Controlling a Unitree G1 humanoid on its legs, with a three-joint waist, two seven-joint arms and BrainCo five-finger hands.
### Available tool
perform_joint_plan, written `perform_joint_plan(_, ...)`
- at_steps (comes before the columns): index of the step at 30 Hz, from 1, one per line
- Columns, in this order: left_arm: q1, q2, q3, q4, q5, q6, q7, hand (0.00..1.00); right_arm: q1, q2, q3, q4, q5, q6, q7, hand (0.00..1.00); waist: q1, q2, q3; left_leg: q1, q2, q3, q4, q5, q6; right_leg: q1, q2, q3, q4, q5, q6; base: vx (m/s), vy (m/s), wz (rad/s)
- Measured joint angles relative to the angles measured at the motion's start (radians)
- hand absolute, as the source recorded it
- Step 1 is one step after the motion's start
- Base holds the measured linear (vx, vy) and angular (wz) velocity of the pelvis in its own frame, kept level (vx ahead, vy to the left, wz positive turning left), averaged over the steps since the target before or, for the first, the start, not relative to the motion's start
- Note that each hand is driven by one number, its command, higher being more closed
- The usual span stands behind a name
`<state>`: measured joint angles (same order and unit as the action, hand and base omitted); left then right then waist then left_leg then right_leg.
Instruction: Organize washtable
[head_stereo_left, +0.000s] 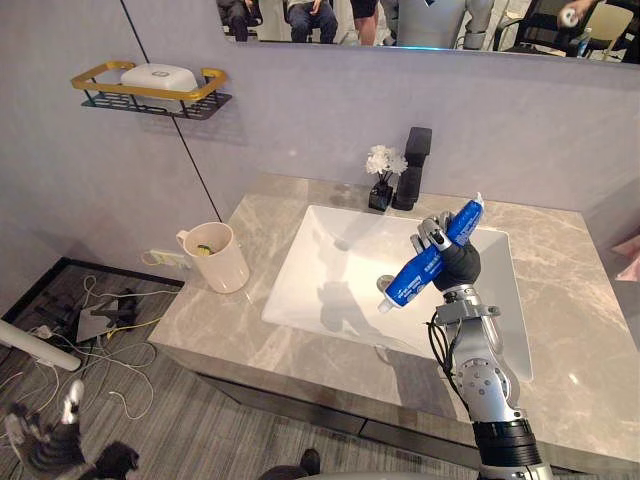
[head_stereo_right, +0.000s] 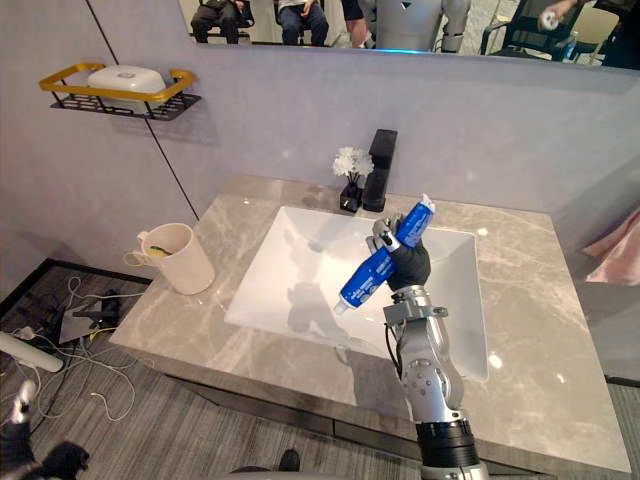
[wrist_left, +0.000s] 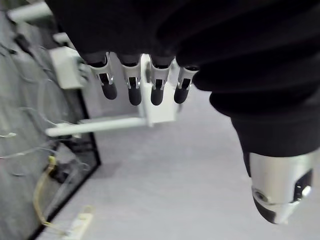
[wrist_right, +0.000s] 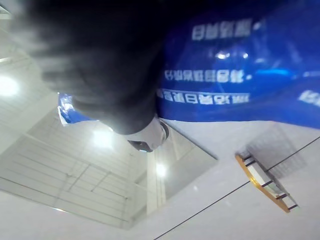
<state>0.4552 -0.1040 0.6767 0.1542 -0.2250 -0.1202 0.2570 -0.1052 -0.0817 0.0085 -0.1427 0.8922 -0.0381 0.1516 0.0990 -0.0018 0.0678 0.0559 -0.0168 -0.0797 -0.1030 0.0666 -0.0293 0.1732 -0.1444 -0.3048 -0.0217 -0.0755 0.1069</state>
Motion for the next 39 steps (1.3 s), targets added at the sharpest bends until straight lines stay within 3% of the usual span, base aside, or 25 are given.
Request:
perform_joint_plan(6,-0.013,0.007,-0.064,0.372,0.023,0.04,-0.078,0.0,0.0,0.011,0.013,0.002,0.0,-0.006,0.0,1.0,-0.001,-0.013,-0.009,-0.012,0.0,-0.001,0.0,0.005,-0.001,-0.007,0.0,-0.013,-0.001,-0.001,0.001,-0.03,-0.011,0.05)
perform_joint_plan(14,-0.077,0.037,-0.243,0.553,0.081,0.059,-0.128,0.0,-0.04,0.005,0.073,0.02,-0.003,-0.041,-0.006,1.0,0.002,-0.027,-0.015,-0.02,0.002,-0.002,0.006,0.009,0.003,-0.012,0.001,-0.015,-0.002,0.0,0.001,0.0,0.0,0.0)
perform_joint_plan(23,-0.13,0.081,-0.367,0.586,0.083,0.058,-0.147,0.0,-0.156,0.003,0.107,0.019,-0.079,-0.078,-0.047,1.0,0.024,-0.036,-0.015,-0.029,0.011,-0.013,0.007,0.011,0.0,-0.018,0.005,-0.018,-0.003,0.0,0.001,0.0,-0.005,0.01)
perform_joint_plan(34,-0.151,0.091,-0.373,0.578,0.132,0.056,-0.15,0.0,-0.295,0.059,0.158,-0.002,-0.149,-0.118,-0.07,1.0,0.027,-0.063,0.005,-0.039,-0.011,-0.05,0.003,0.013,0.003,-0.021,-0.011,-0.054,0.019,-0.015,0.012,-0.01,-0.006,0.1)
perform_joint_plan(39,-0.156,0.112,-0.426,0.56,0.14,0.046,-0.162,0.0,-0.356,0.072,0.17,-0.001,-0.18,-0.122,-0.088,1.0,0.058,-0.07,0.016,-0.052,-0.022,-0.07,0.006,0.019,0.01,-0.02,-0.017,-0.079,0.019,-0.017,0.015,0.01,0.002,0.15)
